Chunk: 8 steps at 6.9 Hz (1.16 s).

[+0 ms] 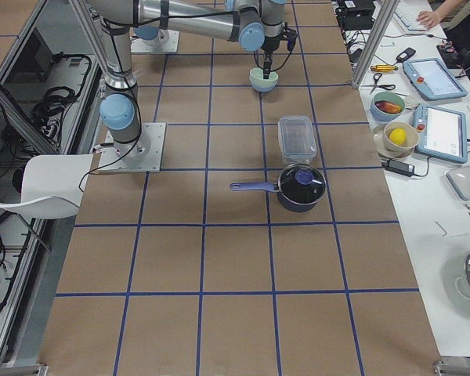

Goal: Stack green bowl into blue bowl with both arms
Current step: 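Open the right gripper and withdraw it toward the plastic container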

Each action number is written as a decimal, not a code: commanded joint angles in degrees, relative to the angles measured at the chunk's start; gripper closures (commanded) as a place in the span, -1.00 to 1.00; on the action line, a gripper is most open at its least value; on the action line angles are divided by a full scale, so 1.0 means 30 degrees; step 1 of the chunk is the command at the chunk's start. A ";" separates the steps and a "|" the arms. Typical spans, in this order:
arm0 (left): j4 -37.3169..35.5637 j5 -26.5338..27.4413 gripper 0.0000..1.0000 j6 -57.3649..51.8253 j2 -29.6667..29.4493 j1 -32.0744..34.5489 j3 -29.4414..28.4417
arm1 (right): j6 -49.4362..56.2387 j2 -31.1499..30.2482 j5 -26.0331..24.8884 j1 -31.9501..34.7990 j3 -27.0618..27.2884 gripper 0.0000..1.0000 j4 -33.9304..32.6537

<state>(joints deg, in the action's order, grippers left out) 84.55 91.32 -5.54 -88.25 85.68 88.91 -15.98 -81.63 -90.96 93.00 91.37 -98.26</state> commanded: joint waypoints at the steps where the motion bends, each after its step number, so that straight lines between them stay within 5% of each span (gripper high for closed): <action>1: 0.0000 0.0001 -1.00 0.0000 0.0003 0.0006 0.0012 | 0.0024 -0.1933 -0.1346 -0.1146 -0.0075 -1.00 0.2126; 8: -0.0030 0.0001 -1.00 0.0000 0.0003 0.0006 0.0130 | 0.1841 -0.3170 0.0231 -0.1118 -0.0105 -1.00 0.2693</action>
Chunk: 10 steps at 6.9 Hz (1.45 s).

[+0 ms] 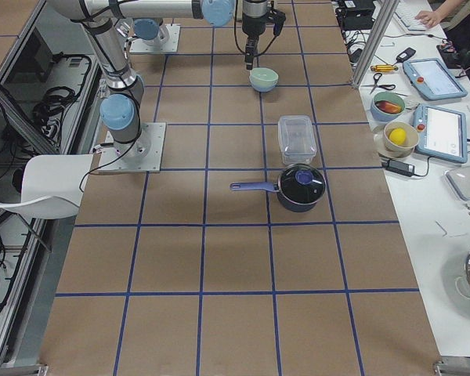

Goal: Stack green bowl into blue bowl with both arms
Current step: 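Open the right gripper and withdraw it toward the plastic container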

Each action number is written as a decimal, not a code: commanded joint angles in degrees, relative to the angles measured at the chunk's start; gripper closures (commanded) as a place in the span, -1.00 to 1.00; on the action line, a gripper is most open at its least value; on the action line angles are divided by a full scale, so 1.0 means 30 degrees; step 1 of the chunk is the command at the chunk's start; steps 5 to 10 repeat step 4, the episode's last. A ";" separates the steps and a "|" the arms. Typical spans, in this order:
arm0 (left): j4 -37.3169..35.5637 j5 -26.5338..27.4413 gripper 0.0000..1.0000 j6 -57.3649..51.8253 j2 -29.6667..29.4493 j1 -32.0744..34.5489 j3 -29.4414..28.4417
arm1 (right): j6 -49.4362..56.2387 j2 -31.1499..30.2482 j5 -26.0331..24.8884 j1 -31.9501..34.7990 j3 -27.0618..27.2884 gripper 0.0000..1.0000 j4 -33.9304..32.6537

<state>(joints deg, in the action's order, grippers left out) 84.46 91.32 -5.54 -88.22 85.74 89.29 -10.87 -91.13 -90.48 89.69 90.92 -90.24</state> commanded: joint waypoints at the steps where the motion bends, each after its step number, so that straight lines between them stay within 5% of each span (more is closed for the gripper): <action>1: 0.0000 0.0000 -1.00 0.0000 0.0020 -0.0015 0.0001 | 0.0137 -0.0033 0.0131 0.0015 0.0073 -1.00 0.0081; 10: 0.0000 0.0000 -1.00 0.0000 -0.0009 0.0015 0.0002 | 0.0137 -0.0062 0.0132 0.0016 0.0102 -1.00 0.0169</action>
